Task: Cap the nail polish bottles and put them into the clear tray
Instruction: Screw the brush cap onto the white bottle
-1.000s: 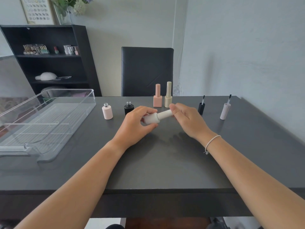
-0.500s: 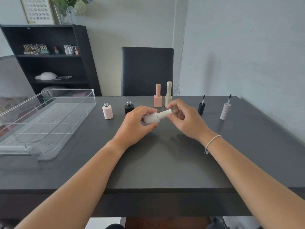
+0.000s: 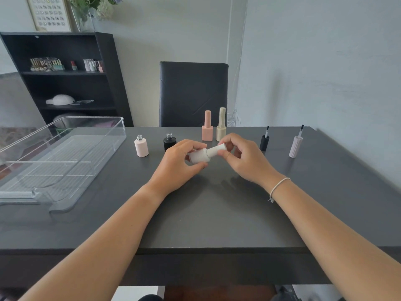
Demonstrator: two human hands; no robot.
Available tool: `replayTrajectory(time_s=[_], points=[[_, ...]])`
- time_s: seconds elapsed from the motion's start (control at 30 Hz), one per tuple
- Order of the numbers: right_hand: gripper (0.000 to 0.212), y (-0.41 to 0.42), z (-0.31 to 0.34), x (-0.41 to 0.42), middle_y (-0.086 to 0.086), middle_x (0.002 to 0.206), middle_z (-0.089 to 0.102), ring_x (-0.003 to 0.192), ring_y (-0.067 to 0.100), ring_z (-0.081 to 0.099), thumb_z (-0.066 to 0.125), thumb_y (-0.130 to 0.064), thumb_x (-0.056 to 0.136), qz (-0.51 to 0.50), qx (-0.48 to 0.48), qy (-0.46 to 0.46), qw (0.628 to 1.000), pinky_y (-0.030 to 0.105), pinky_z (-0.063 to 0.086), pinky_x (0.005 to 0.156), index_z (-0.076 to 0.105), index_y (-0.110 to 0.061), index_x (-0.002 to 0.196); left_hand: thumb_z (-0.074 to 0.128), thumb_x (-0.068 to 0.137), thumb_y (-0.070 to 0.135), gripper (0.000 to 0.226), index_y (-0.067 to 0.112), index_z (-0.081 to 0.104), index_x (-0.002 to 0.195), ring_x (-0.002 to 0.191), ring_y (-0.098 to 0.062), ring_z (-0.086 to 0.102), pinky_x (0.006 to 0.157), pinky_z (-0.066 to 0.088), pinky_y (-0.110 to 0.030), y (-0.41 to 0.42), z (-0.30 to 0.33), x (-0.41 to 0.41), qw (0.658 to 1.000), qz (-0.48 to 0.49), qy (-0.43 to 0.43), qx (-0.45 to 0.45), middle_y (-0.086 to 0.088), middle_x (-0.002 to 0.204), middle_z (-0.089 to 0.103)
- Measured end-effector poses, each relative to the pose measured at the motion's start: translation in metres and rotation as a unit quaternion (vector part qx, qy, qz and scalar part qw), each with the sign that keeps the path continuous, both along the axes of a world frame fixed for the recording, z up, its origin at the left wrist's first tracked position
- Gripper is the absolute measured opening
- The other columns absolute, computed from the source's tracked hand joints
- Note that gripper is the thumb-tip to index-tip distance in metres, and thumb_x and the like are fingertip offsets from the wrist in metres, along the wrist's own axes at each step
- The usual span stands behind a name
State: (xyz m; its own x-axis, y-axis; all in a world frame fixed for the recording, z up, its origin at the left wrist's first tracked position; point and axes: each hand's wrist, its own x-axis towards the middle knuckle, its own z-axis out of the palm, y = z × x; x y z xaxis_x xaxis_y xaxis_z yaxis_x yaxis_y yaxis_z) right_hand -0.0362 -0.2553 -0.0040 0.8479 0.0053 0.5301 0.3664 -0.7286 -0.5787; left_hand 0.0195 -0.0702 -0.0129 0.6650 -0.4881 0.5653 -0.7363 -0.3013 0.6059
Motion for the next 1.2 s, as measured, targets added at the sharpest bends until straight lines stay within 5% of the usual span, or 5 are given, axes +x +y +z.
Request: replayTrajectory(time_s=[0.6,0.83,0.93,1.1,1.2], points=[[0.007,0.001,0.003,0.004,-0.015,0.069,0.052,0.053,0.000,0.045,0.057,-0.021,0.087,-0.010,0.045,-0.030,0.998,0.007,0.035,0.055,0.056,-0.016,0.082,0.075,0.073,0.027,0.050,0.029,0.056,0.119,0.097,-0.006,0.053,0.075,0.042,-0.012,0.006,-0.004,0.008,0.998,0.001,0.045,0.049,0.010,0.109,0.058],[0.008,-0.002,0.026,0.024,-0.012,0.077,0.055,0.057,-0.011,0.045,0.057,-0.020,0.087,-0.022,0.018,-0.012,1.000,0.005,0.033,0.057,0.058,-0.012,0.086,0.068,0.075,0.045,0.044,0.023,0.063,0.112,0.113,-0.016,0.050,0.099,0.039,-0.034,0.021,-0.008,0.020,0.980,0.061,0.004,0.190,0.005,0.116,0.061],[0.004,0.004,0.042,0.043,-0.005,0.092,0.058,0.071,-0.011,0.051,0.056,-0.020,0.087,-0.014,0.007,-0.004,1.000,0.002,0.035,0.062,0.057,-0.018,0.084,0.065,0.077,0.047,0.040,0.023,0.065,0.108,0.115,-0.016,0.049,0.102,0.037,-0.034,0.024,-0.009,0.022,0.976,0.072,0.010,0.204,0.005,0.118,0.061],[0.015,0.020,0.058,0.083,0.003,0.109,0.061,0.090,0.017,0.053,0.049,-0.019,0.089,-0.030,-0.024,0.029,0.999,0.035,0.050,0.080,0.062,-0.015,0.097,0.064,0.076,0.049,0.039,0.025,0.066,0.107,0.113,-0.013,0.050,0.100,0.038,-0.032,0.023,-0.011,0.022,0.978,0.080,0.014,0.194,0.008,0.117,0.061],[0.023,0.031,0.059,0.100,0.005,0.115,0.061,0.097,0.019,0.054,0.045,-0.017,0.090,-0.051,-0.062,0.036,0.996,0.037,0.048,0.087,0.063,-0.013,0.105,0.064,0.076,0.050,0.039,0.026,0.066,0.106,0.113,-0.013,0.050,0.099,0.038,-0.034,0.023,-0.012,0.023,0.978,0.085,0.014,0.189,0.009,0.117,0.061]])
